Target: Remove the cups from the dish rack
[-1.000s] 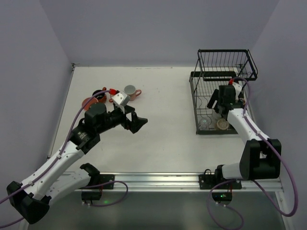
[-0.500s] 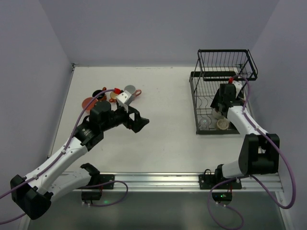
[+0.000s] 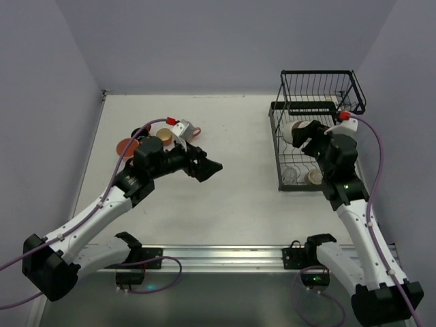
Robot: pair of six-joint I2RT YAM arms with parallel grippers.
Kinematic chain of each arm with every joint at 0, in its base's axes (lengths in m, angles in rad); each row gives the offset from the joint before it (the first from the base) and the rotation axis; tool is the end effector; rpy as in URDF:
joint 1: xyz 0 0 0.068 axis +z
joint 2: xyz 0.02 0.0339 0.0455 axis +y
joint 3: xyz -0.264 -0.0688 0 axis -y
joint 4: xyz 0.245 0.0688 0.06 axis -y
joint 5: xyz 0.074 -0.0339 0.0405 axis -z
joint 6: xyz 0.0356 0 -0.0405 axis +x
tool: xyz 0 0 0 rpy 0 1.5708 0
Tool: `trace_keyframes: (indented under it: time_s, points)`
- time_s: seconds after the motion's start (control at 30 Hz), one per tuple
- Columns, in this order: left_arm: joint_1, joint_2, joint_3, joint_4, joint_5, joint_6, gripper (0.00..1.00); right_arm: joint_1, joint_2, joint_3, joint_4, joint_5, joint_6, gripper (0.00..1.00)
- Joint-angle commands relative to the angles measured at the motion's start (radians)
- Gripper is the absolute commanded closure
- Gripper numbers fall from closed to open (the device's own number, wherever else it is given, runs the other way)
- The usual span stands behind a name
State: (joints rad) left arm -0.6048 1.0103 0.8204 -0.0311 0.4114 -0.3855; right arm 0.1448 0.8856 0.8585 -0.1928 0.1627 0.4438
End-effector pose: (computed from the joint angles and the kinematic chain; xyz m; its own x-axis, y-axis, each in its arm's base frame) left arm 0.1857 -0.1457 0.3264 -0.4837 -0.0846 -0.8711 0.7125 0.5399 -0.4481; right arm 0.2046 0.0240 0.3474 -0.1889 0.4006 -0.8965 0.1054 0.9160 0.3871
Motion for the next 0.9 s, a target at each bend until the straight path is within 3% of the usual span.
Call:
trace_keyframes:
  time_s: [0.0, 0.17, 0.27, 0.53, 0.57, 0.67, 0.87]
  points:
    - [-0.006, 0.039, 0.002, 0.238, 0.124, -0.176, 0.0, 0.058, -0.077, -0.125, 0.184, -0.309, 0.171, 0.55]
    - [-0.009, 0.135, -0.027, 0.423, 0.194, -0.326, 0.0, 0.096, -0.088, -0.231, 0.485, -0.681, 0.381, 0.55]
    - [-0.007, 0.18, -0.033, 0.502, 0.208, -0.386, 0.01, 0.142, -0.062, -0.262, 0.595, -0.73, 0.441, 0.55]
    - [-0.013, 0.283, -0.03, 0.597, 0.224, -0.469, 0.18, 0.176, 0.012, -0.337, 0.785, -0.825, 0.521, 0.55]
    - [-0.015, 0.289, -0.03, 0.623, 0.234, -0.475, 0.22, 0.179, 0.033, -0.343, 0.796, -0.822, 0.53, 0.55]
    - [-0.024, 0.303, -0.03, 0.658, 0.241, -0.495, 0.52, 0.191, 0.07, -0.361, 0.814, -0.805, 0.533, 0.55]
    - [-0.029, 0.298, -0.024, 0.651, 0.215, -0.478, 0.97, 0.199, 0.121, -0.369, 0.834, -0.79, 0.544, 0.52]
